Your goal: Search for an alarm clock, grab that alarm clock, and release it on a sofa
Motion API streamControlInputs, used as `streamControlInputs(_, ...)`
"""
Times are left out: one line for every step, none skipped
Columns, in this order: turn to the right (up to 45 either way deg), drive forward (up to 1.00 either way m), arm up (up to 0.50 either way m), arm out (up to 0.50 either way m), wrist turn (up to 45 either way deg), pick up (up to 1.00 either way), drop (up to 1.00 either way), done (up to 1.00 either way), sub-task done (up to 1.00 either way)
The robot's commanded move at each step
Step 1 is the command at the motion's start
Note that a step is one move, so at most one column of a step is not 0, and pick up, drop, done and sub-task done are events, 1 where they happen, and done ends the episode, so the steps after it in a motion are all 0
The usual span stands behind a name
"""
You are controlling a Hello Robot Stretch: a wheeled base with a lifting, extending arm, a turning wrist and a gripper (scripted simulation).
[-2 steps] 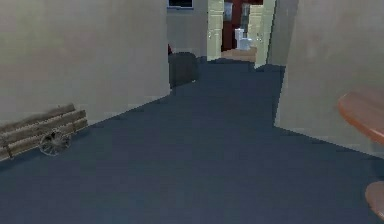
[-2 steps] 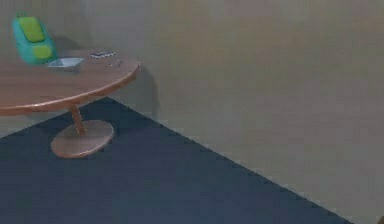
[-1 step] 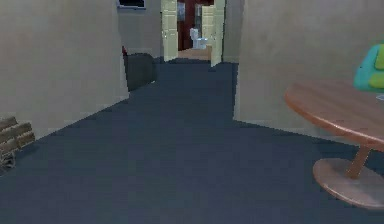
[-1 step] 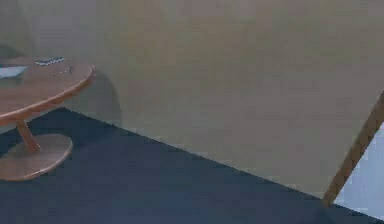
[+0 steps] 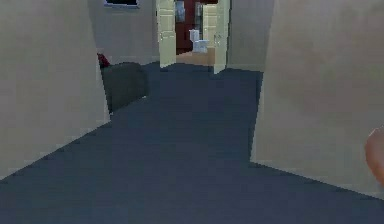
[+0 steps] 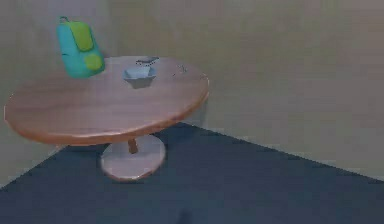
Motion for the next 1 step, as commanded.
streamControlInputs(0.0, 1.00, 0.00, 0.00, 0.0, 0.00, 0.00, 0.00, 0.00)
